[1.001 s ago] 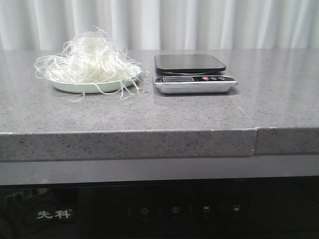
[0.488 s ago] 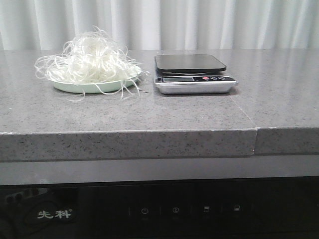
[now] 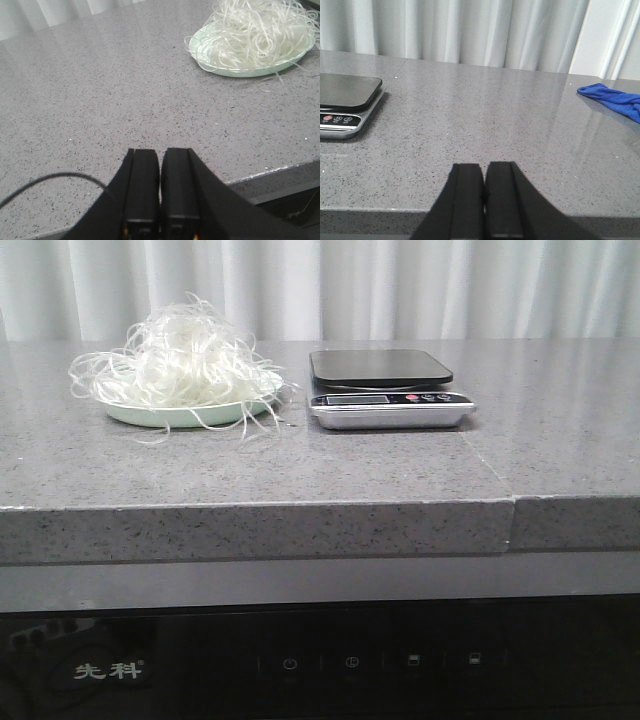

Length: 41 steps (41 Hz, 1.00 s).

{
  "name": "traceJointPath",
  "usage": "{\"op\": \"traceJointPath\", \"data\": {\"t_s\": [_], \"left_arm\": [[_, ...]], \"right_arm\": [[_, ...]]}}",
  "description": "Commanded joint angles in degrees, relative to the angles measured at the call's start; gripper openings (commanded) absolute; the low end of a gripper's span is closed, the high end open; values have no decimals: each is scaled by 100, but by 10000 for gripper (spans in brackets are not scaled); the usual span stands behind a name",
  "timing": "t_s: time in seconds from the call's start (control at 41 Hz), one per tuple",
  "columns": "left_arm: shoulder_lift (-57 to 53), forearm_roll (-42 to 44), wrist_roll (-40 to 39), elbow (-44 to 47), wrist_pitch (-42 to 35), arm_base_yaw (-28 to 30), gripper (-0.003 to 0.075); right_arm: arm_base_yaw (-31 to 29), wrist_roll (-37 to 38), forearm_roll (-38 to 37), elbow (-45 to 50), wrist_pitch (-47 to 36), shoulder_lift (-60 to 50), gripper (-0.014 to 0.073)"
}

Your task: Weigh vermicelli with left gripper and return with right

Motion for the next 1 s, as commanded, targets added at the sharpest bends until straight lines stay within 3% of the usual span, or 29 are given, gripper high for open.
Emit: {"op": "traceJointPath", "data": {"t_s": [0.0,0.854,0.976], "left_arm": [[63,36,-58,-166,-443,10,138],[-22,50,-58,-87,-494,24,138],[-361,-286,-58,185,-620,338,138]], "right_arm": [[-38,-4,-105,-141,-467,46,151],[-38,-4,-105,-141,-467,46,151],[-38,-4,-105,-141,-462,46,151]]}}
